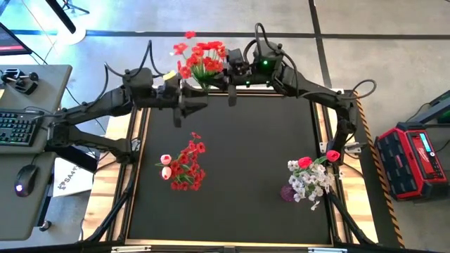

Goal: Sort flowers into vase by color
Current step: Put the red flower into the green vase

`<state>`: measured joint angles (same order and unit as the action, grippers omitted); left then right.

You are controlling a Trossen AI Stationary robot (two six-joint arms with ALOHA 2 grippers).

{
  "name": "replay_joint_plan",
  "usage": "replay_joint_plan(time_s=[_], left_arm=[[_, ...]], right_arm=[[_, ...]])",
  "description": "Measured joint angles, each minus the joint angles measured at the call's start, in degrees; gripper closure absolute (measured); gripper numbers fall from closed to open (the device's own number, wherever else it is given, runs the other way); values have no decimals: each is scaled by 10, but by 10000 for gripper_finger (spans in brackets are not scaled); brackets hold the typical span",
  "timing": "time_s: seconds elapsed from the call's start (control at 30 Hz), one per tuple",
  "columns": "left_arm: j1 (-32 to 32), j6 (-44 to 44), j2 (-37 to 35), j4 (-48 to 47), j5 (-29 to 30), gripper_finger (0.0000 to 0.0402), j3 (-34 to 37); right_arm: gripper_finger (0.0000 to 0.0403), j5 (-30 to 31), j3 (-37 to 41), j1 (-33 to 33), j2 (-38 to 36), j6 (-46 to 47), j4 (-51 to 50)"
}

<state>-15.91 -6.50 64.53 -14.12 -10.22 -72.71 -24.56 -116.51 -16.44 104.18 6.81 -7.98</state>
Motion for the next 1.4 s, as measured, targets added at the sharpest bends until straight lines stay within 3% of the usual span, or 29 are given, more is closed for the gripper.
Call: replay_joint_plan(time_s=[0.2,0.33,0.5,0.7,1.07,1.4], left_arm=[[-3,8,4,23,9,194,0],[-3,6,-3,5,25,194,0],[-3,31,-11,-38,87,194,0],[8,27,-16,-37,96,194,0],[15,37,-27,-34,194,194,-1],[20,34,16,9,169,194,-1]], right_arm=[[403,-9,0,0,0,-10,-32],[403,17,-1,2,-1,-18,-55],[403,10,0,4,1,-17,-64],[403,23,0,6,-1,-17,-64],[403,158,0,8,-2,14,-91],[403,108,0,9,-2,3,-81]])
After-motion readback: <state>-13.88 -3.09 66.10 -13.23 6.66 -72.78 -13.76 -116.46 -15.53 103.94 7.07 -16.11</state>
